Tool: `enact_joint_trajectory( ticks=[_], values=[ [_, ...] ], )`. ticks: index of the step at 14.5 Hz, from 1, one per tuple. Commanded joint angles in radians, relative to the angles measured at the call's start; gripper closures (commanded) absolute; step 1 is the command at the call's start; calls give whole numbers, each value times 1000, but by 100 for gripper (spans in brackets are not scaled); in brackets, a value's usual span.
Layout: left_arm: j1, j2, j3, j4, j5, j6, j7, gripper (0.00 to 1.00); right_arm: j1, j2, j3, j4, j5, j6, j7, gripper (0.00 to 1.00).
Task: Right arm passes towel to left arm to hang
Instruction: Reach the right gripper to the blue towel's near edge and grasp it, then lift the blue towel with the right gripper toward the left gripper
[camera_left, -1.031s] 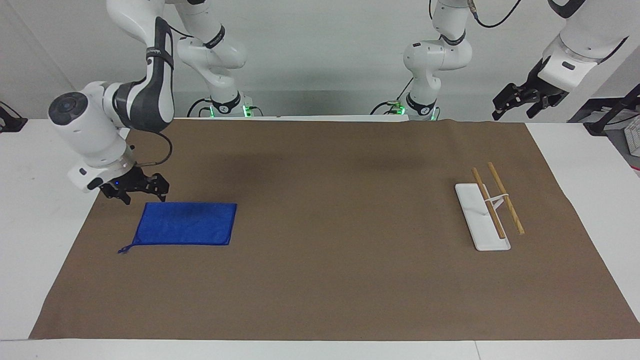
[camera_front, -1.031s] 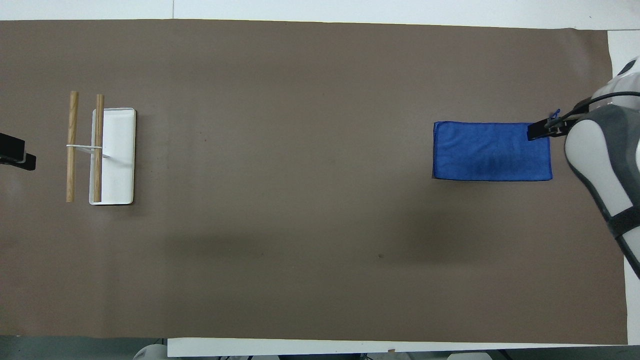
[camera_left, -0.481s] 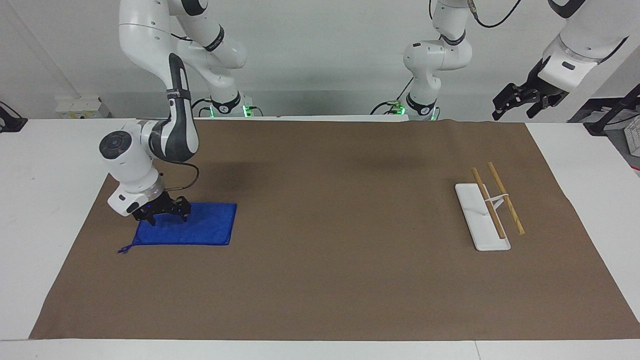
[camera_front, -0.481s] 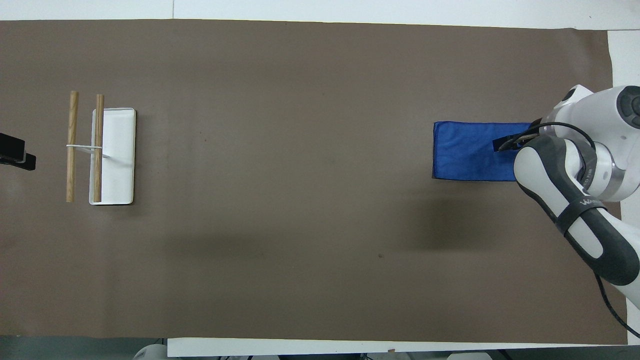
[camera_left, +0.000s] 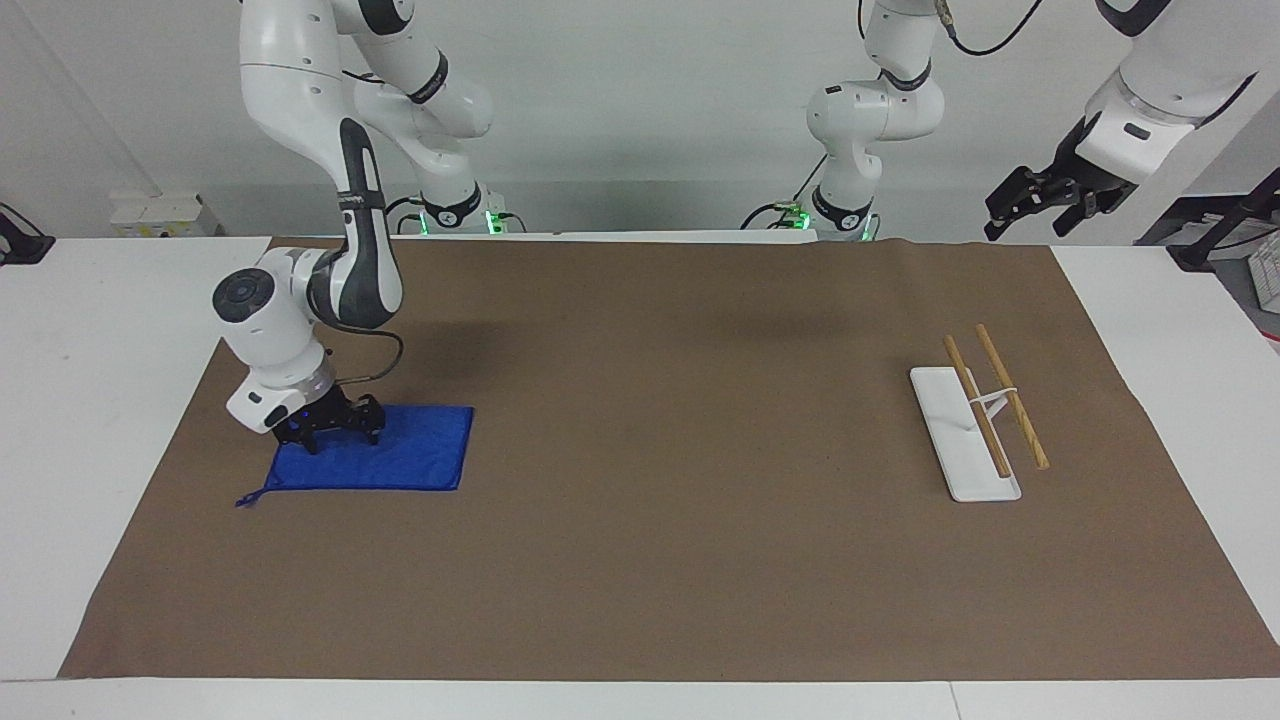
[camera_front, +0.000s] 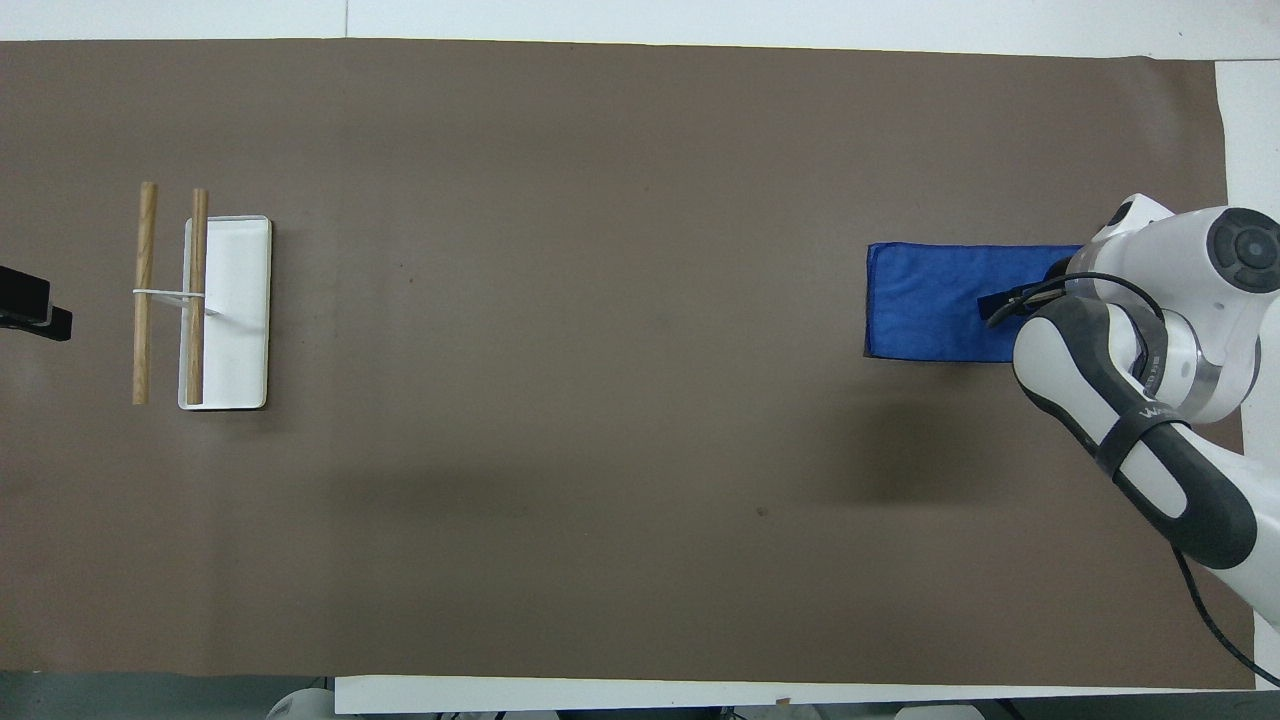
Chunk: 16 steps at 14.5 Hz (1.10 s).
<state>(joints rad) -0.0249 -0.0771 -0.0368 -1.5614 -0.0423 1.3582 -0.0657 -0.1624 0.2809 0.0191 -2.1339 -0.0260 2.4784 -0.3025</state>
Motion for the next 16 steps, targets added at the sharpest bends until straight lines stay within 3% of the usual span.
enact_joint_trajectory(
  ticks=[1, 2, 3, 8, 12, 16],
  values=[
    [-4, -15, 5, -6, 19, -14, -2, 0, -17, -8, 13, -15, 3, 11, -27, 88],
    [-4, -15, 5, -6, 18, -13, -2, 0, -19, -8, 13, -15, 4, 10, -18, 90],
    [-4, -15, 5, -8, 19, -14, -2, 0, -22, -8, 13, -12, 12, 8, -26, 100],
    [-4, -15, 5, -8, 18, -14, -2, 0, -25, -19, 16, 23, 70, -93, -23, 100],
    [-4, -15, 5, -6, 18, -13, -2, 0, -23, -52, 48, 150, 90, -359, 69, 100],
    [-4, -15, 5, -8, 18, -13, -2, 0, -22, -82, 203, 325, 90, -695, 444, 100]
  ],
)
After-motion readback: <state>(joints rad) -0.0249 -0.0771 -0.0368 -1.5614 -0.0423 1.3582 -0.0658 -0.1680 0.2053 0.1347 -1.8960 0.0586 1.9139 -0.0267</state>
